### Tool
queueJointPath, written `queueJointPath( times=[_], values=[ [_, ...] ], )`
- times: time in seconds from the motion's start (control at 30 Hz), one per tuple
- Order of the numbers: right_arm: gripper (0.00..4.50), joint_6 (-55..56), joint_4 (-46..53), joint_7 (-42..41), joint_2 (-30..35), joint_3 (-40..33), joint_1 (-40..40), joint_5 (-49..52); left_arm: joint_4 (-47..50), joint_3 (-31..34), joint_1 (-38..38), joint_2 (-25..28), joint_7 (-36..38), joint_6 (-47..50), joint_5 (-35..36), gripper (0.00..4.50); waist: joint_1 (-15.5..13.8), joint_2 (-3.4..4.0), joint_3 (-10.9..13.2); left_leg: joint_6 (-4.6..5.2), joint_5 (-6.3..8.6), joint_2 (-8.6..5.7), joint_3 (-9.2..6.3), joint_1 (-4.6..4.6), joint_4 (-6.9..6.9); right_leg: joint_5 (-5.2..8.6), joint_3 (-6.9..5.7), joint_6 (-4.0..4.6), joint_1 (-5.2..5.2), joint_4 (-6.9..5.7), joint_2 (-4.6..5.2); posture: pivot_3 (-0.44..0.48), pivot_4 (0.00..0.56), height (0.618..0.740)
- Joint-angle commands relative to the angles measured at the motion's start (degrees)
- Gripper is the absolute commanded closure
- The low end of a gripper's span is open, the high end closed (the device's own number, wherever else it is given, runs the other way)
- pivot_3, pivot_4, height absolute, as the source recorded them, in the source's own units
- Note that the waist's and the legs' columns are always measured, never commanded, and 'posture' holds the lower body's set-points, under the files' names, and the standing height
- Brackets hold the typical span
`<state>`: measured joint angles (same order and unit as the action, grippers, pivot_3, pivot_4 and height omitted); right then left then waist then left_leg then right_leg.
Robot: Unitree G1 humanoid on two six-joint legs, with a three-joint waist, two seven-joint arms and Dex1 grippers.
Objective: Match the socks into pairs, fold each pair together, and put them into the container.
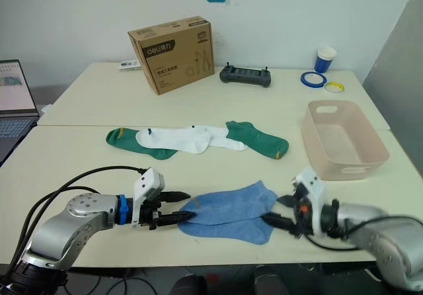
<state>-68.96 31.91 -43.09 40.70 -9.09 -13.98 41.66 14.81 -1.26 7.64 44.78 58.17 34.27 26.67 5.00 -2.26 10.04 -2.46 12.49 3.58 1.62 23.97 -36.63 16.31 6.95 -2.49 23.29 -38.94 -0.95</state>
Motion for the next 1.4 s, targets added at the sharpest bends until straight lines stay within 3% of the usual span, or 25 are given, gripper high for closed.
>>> queueJointPath(
  times=[0.03,0.23,0.43,0.53,0.6,0.77,0.87,1.0,1.27,1.4],
  values=[
    [0.73,10.7,-9.3,-3.7,1.0,6.6,-4.6,-6.3,-2.0,0.0,3.1,-2.0,-1.1,-1.9,-0.7,1.61,-0.1,-0.04,0.0,0.0,0.0,0.01,-0.03,-0.01,0.0,0.0,-0.03,0.0,-0.01,0.01,-0.01,0.0,0.15,0.74],
    [0.73,27.8,-31.7,-8.2,-3.9,18.8,-14.2,-18.7,-7.0,-5.0,8.6,-7.6,-2.1,-3.3,-3.8,1.61,-0.3,-0.08,0.0,0.0,0.0,-0.07,-0.01,0.16,-0.02,-0.15,0.0,-0.37,0.03,0.04,-0.01,0.0,0.15,0.74],
    [0.73,32.1,-37.1,-12.7,-5.4,21.3,-16.4,-21.0,-4.3,-6.8,8.2,-6.9,-0.9,-1.8,-3.8,1.61,-0.4,-0.08,0.0,0.06,0.04,-0.01,-0.18,0.39,0.0,-0.25,-0.09,-0.27,0.19,0.0,-0.09,0.0,0.15,0.74],
    [0.68,33.5,-38.5,-13.9,-5.9,22.2,-17.1,-22.5,-4.3,-7.4,7.7,-6.1,-0.9,-1.7,-5.0,2.12,-0.4,-0.07,0.0,0.06,0.04,-0.01,-0.22,0.4,0.0,-0.25,-0.12,-0.26,0.19,-0.02,-0.1,0.0,0.15,0.74],
    [0.68,34.3,-39.0,-14.7,-6.2,22.5,-17.2,-23.3,-4.1,-7.6,7.5,-5.9,-0.8,-1.6,-5.1,2.73,-0.4,-0.07,0.0,0.06,0.04,-0.02,-0.21,0.39,-0.01,-0.24,-0.1,-0.27,0.18,-0.02,-0.1,0.0,0.15,0.74],
    [1.97,35.6,-38.5,-19.1,-5.4,24.5,-17.4,-24.7,-3.6,-7.5,7.1,-5.5,-0.1,-1.2,-4.9,4.35,-0.4,-0.07,0.0,0.06,0.04,-0.02,-0.21,0.38,-0.15,-0.12,-0.11,-0.5,0.12,-0.05,-0.09,0.0,0.15,0.74],
    [3.16,36.1,-38.3,-19.7,-5.4,24.4,-17.1,-25.4,-3.4,-7.4,7.0,-5.7,0.0,-1.2,-4.8,4.5,-0.4,-0.07,0.0,0.06,0.04,-0.02,-0.22,0.38,-0.24,-0.14,-0.11,-0.51,0.09,-0.08,-0.09,0.0,0.15,0.74],
    [4.43,35.9,-38.4,-19.4,-5.8,23.9,-17.0,-25.6,-3.5,-7.4,7.1,-5.9,0.1,-1.6,-4.9,4.5,-0.4,-0.07,0.0,0.06,0.04,-0.02,-0.22,0.38,-0.24,-0.14,-0.11,-0.52,0.09,-0.08,-0.08,0.0,0.15,0.74],
    [4.43,29.5,-33.0,-21.1,-3.1,18.9,-15.6,-19.8,-1.5,-6.4,7.4,-5.7,1.5,-2.0,-3.2,4.5,-0.6,-0.06,0.0,0.06,0.04,-0.03,-0.23,0.39,-0.24,-0.14,-0.11,-0.51,0.09,-0.08,-0.08,0.0,0.15,0.74],
    [4.43,20.2,-24.1,-21.4,-0.4,14.6,-13.5,-12.8,1.5,-4.8,7.7,-4.1,3.5,1.0,0.4,4.5,-0.7,-0.06,0.0,0.06,0.04,-0.02,-0.28,0.39,-0.23,-0.13,-0.14,-0.51,0.07,-0.09,-0.08,0.0,0.15,0.74]
  ],
)
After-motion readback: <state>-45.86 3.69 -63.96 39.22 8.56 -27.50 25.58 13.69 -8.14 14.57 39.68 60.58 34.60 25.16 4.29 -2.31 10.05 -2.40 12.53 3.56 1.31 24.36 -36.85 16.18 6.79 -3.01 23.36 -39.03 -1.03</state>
